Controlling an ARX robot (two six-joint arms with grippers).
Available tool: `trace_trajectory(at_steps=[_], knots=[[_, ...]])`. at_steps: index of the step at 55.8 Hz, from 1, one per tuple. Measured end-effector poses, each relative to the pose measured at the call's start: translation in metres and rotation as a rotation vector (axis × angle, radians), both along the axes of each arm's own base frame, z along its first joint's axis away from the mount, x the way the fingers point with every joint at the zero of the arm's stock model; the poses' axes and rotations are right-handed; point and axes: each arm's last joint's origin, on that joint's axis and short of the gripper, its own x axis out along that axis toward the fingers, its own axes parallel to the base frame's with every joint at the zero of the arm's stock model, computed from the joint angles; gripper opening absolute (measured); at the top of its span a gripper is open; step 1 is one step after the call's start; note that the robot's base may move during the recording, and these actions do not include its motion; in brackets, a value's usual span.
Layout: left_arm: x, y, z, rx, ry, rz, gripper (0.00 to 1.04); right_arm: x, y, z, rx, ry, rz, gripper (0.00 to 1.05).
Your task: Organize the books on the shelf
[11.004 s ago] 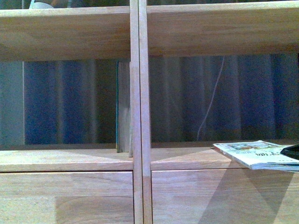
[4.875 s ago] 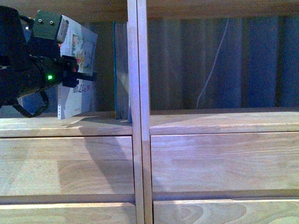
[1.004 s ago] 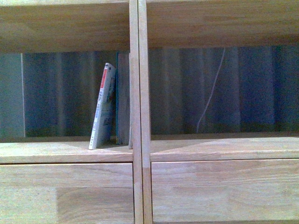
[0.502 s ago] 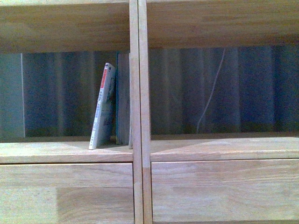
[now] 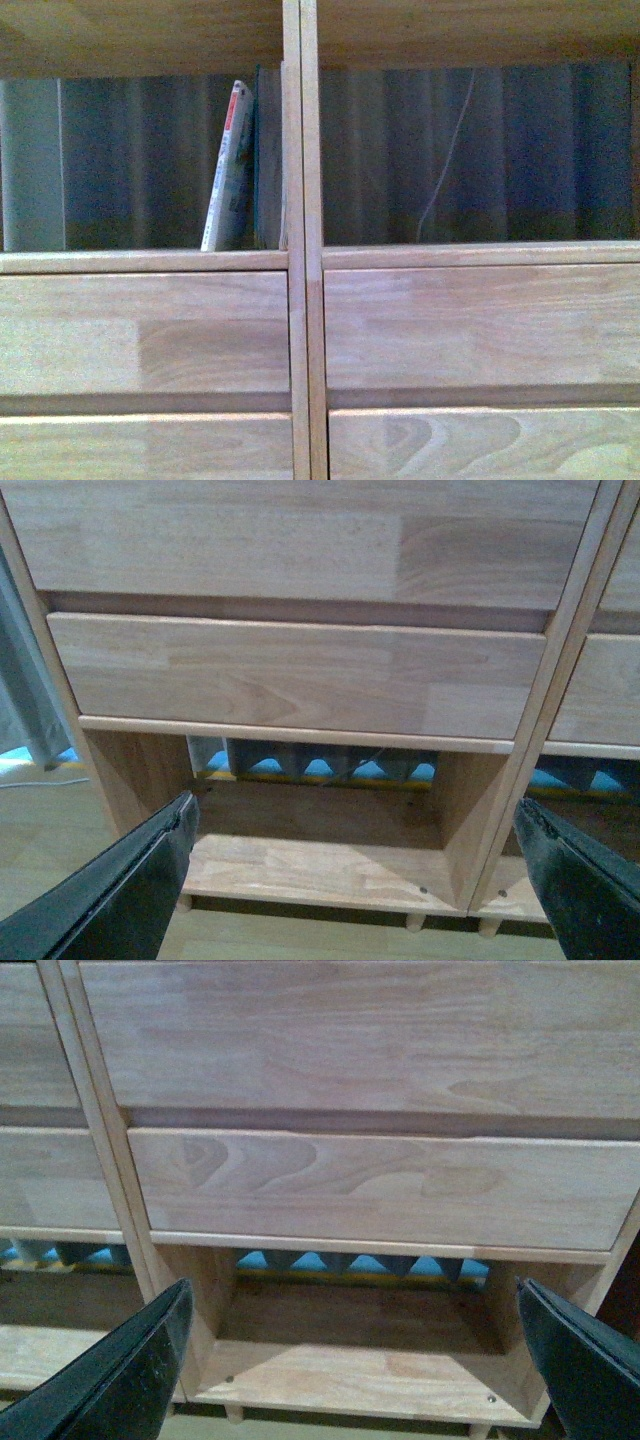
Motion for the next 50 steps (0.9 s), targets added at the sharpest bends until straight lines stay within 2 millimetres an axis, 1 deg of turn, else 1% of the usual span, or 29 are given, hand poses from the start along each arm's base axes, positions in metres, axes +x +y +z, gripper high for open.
trace_trajectory(at_steps=[50], knots=[[-0.0001, 0.0000, 0.0000, 0.000, 0.000, 0.000, 0.97, -0.0001, 0.0000, 0.0001, 0.000, -0.001, -0.001, 0.98]])
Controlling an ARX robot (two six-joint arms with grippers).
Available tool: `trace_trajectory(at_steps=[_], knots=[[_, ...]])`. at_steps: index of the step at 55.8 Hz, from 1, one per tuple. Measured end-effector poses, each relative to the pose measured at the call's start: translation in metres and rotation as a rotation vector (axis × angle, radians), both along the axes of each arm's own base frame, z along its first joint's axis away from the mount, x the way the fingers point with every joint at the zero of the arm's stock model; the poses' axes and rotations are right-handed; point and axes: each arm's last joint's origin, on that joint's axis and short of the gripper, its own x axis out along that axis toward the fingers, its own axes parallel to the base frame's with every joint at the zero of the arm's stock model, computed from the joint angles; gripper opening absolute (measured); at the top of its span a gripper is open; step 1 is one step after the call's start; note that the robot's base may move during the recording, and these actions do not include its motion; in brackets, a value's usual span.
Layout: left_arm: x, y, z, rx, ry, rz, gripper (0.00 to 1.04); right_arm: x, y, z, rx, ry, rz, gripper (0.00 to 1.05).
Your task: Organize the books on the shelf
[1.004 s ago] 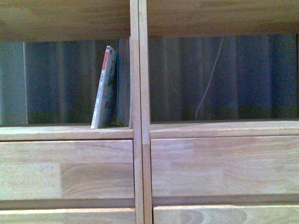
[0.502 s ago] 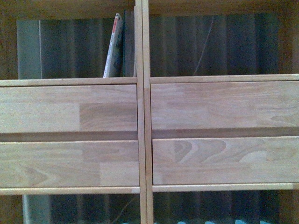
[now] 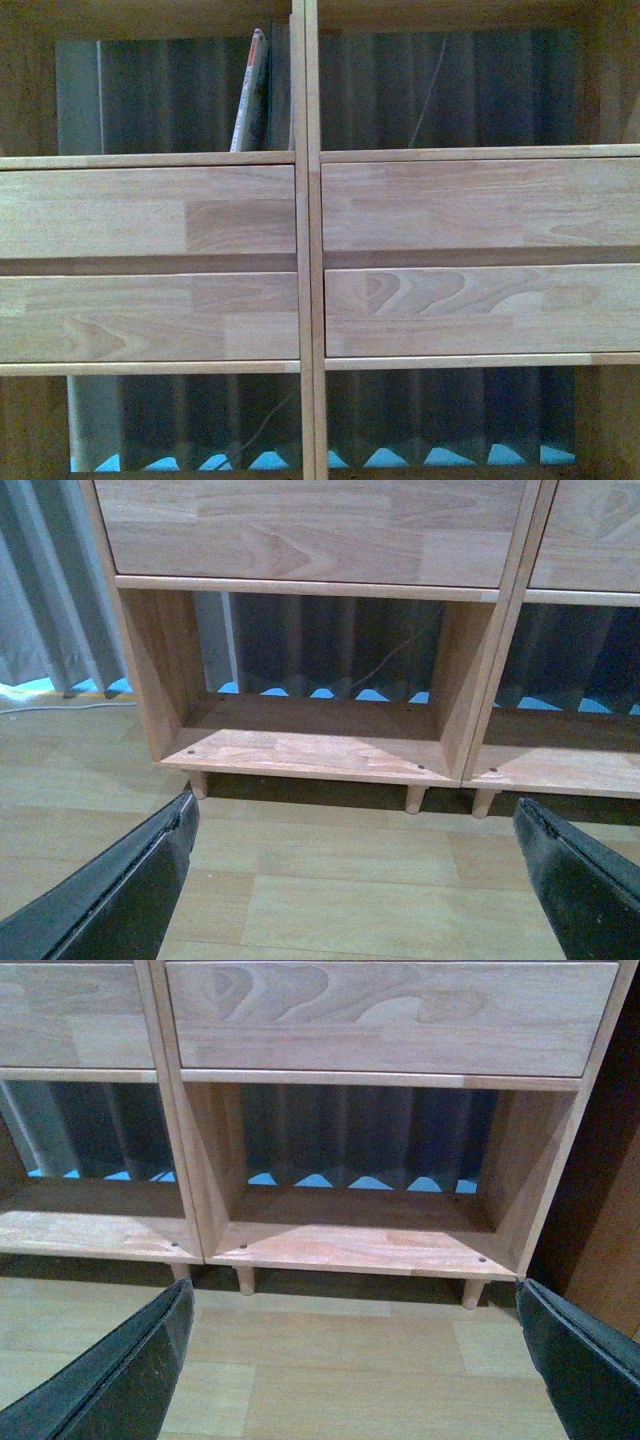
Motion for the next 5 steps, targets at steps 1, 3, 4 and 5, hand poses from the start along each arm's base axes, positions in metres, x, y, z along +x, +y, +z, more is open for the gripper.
trace_trajectory(at_steps=[1, 3, 4, 5], knots=[[0.0000, 0.0000, 0.0000, 0.000, 0.000, 0.000, 0.97, 0.0000, 0.0000, 0.0000, 0.000, 0.000, 0.000, 0.98], [0.0000, 0.0000, 0.0000, 0.000, 0.000, 0.000, 0.97, 0.0000, 0.0000, 0.0000, 0.000, 0.000, 0.000, 0.98], [0.0000, 0.0000, 0.0000, 0.000, 0.000, 0.000, 0.97, 0.0000, 0.0000, 0.0000, 0.000, 0.000, 0.000, 0.98], [0.0000, 0.0000, 0.0000, 0.000, 0.000, 0.000, 0.97, 0.0000, 0.0000, 0.0000, 0.000, 0.000, 0.000, 0.98]])
